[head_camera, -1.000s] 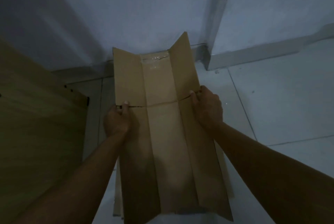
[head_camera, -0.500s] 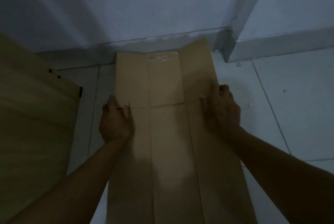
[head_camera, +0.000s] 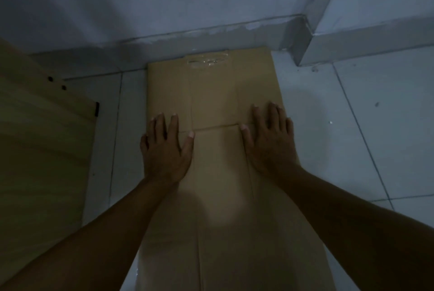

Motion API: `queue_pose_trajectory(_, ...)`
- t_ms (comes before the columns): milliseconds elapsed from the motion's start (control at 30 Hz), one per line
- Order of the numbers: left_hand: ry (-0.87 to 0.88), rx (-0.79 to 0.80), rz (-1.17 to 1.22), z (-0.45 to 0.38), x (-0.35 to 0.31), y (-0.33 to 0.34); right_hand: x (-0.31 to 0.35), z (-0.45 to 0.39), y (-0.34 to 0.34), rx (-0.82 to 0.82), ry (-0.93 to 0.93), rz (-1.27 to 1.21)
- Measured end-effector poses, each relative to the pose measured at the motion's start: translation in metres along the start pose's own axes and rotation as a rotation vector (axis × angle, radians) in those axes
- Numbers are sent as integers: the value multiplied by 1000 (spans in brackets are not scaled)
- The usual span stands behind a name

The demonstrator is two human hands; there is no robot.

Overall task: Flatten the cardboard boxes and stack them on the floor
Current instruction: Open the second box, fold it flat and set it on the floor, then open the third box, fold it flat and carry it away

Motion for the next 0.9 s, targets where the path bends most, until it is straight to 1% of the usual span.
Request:
queue_pose_trajectory(100,65,40,10,4,-15,-49,9,5,-37,51,-11,4)
queue_pose_trajectory(200,40,109,104,6,-44,-121,28,13,-104,114,-39,-42)
queue_pose_trajectory(367,196,79,94,16,-84,-263,59,27,-246,34,-125,-82)
queue_pose_trajectory(433,239,36,70,16,-101,-326,72,27,-311,28,-146,-75)
queue_pose_trajectory(600,274,-77,89,12,-141,-484,107,18,-474,-50,-218,-81)
queue_pose_trajectory(767,312,-201,97,1,-181,-661,156,5,-646,-232,-253,-180)
queue_pose_trajectory(900,339,-318,38,3,-183,-792,201,12,-769,-361,-355,-234)
Point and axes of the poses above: each hand's wrist, its own z-axis away from the middle knuckle, its own y-axis out of the palm, x = y × z, the point moved 1 cm from there along -z, towards the middle knuckle, and after that the axes turned 4 degrees about -x, right-handed, at the moved point
